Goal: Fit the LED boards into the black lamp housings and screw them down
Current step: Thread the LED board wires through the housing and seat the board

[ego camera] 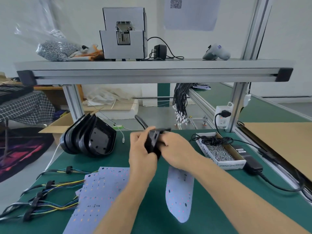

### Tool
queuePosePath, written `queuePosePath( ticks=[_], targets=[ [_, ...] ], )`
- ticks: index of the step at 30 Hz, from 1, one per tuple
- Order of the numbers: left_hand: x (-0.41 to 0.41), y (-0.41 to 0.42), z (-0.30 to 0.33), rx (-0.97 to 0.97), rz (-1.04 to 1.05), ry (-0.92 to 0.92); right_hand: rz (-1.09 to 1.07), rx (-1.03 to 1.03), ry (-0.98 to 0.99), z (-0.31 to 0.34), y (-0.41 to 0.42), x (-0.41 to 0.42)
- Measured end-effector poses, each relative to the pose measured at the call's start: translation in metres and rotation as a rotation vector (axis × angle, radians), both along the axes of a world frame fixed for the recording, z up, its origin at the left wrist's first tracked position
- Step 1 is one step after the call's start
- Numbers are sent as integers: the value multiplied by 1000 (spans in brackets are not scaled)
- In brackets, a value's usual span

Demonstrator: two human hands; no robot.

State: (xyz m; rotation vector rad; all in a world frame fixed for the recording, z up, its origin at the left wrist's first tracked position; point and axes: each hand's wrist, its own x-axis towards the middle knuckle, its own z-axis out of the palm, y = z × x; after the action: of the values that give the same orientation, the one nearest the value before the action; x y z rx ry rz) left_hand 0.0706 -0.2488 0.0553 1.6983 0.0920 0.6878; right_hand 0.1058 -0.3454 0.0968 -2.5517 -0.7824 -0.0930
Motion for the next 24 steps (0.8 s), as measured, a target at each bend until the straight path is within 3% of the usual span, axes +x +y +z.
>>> queuePosePath(
  ticks=[1, 3, 8, 9, 11, 13, 14, 16, 18, 21, 24],
  targets=[
    [-3, -4, -8, -64, -17, 28, -40, -119, -24, 1, 2, 1],
    [-7, -5, -15, -178, -49, 50, -12, -162, -48, -3, 2, 1],
    [2, 14, -2, -112, -9, -24, 74, -196, -268, -6, -10, -10],
    [5, 18, 1, -122, 21, -25, 86, -127, -329, 1, -15, -9],
    [8, 28, 3, -213, 75, -15, 52, 226, -340, 18, -32, -3],
    [6, 37, 3, -347, 63, 19, -122, 602, -83, 32, -55, 15],
    [4, 40, 3, -393, 36, 38, -194, 687, 138, 34, -62, 24],
    [-1, 38, 3, -430, -51, 68, -207, 642, 622, 23, -61, 35],
    [-3, 31, 6, -440, -146, 95, -122, 623, 928, 6, -45, 43],
    [-2, 28, 8, -452, -213, 116, -55, 760, 1194, -4, -30, 47],
    [-1, 27, 6, -392, -281, 108, 30, 681, 1257, -5, -28, 51]
  ],
)
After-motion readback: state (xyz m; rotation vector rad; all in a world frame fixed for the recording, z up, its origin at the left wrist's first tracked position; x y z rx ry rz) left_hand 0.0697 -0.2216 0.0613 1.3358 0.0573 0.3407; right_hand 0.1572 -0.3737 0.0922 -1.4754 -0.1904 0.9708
